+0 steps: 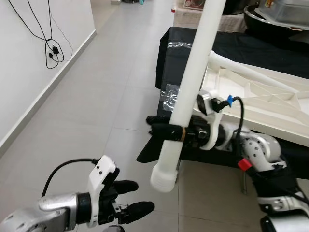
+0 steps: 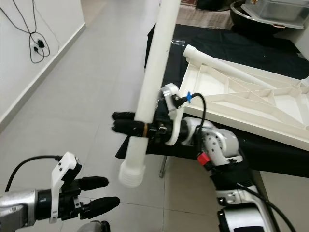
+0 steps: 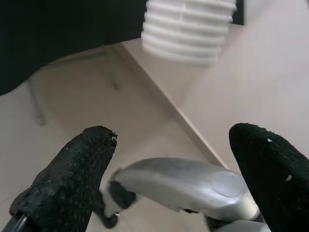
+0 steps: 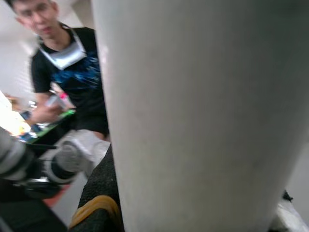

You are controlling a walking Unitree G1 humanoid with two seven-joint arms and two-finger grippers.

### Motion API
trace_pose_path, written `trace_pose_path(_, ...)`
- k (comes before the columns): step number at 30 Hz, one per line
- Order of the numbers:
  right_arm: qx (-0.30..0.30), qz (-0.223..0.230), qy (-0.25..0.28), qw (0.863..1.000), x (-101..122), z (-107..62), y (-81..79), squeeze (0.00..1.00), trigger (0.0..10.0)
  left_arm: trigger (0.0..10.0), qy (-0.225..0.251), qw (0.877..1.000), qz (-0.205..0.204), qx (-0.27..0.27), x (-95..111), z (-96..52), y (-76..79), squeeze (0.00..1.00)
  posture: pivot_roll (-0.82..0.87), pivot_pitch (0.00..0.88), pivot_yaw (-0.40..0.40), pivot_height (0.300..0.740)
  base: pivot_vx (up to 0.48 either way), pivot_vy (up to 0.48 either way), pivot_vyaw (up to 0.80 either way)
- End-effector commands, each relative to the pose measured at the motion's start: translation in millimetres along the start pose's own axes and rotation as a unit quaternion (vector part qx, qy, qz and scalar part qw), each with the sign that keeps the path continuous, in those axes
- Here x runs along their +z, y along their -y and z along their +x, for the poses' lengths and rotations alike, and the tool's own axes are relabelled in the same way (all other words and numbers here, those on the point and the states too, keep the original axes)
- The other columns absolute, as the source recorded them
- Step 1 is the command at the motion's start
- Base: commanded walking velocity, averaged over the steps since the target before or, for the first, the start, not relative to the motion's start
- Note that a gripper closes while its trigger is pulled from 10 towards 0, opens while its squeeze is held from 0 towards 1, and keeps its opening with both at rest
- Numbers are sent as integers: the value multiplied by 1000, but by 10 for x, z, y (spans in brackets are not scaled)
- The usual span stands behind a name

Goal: Building children table

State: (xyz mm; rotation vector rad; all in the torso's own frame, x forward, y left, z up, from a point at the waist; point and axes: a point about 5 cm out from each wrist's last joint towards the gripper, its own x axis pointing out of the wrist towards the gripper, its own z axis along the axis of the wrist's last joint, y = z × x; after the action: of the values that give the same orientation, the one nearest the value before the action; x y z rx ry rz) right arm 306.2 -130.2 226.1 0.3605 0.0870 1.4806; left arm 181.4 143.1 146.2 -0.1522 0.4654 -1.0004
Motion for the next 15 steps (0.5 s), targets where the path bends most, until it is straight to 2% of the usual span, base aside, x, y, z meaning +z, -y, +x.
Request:
trace_pose_path(1, -37, -26, 6, 999, 77, -59, 62, 0, 0, 10000, 11, 999, 15, 26, -7, 10, -34, 0, 123, 103, -77, 740, 0, 0, 0)
trace_pose_path(2, -62, -35, 10, 997, 105, -85, 110, 0, 0, 10000, 22, 998, 27, 45, 2, 22, -54, 0, 124, 103, -78, 740, 0, 0, 0)
trace_pose_path(3, -131, -61, 50, 988, 249, -130, 223, 0, 0, 10000, 55, 991, 46, 112, 63, 85, -139, 0, 124, 103, -78, 740, 0, 0, 0)
trace_pose_path(6, -144, -66, 60, 985, 283, -139, 244, 0, 0, 10000, 62, 989, 47, 127, 79, 98, -160, 0, 124, 103, -78, 740, 0, 0, 0)
trace_pose_path(7, -183, -82, 81, 976, 358, -152, 297, 0, 0, 10000, 77, 986, 46, 143, 116, 135, -178, 0, 126, 105, -78, 740, 0, 0, 0)
trace_pose_path(8, -236, -108, 96, 961, 440, -159, 363, 0, 0, 10000, 93, 980, 57, 164, 161, 179, -193, 0, 121, 104, -82, 740, 0, 0, 0)
trace_pose_path(9, -236, -108, 96, 961, 440, -159, 363, 0, 0, 10000, 93, 980, 57, 164, 161, 179, -193, 0, 121, 104, -82, 740, 0, 0, 0)
trace_pose_path(10, -310, -154, 111, 931, 547, -160, 424, 0, 3961, 10000, 122, 970, 68, 197, 245, 253, -202, 0, 118, 108, -77, 740, 0, 0, 0)
trace_pose_path(12, -310, -154, 111, 931, 547, -160, 424, 0, 3961, 10000, 122, 970, 68, 197, 245, 253, -202, 0, 118, 108, -77, 740, 0, 0, 0)
trace_pose_path(13, -349, -174, 122, 913, 579, -152, 442, 0, 10000, 10000, 145, 961, 75, 222, 305, 297, -197, 0, 110, 108, -79, 740, 0, 0, 0)
trace_pose_path(14, -376, -188, 134, 897, 588, -154, 450, 0, 10000, 10000, 158, 956, 81, 232, 339, 323, -191, 0, 110, 104, -78, 740, 0, 0, 0)
trace_pose_path(15, -376, -188, 134, 897, 588, -154, 450, 0, 10000, 10000, 158, 956, 81, 232, 339, 323, -191, 0, 110, 104, -78, 740, 0, 0, 0)
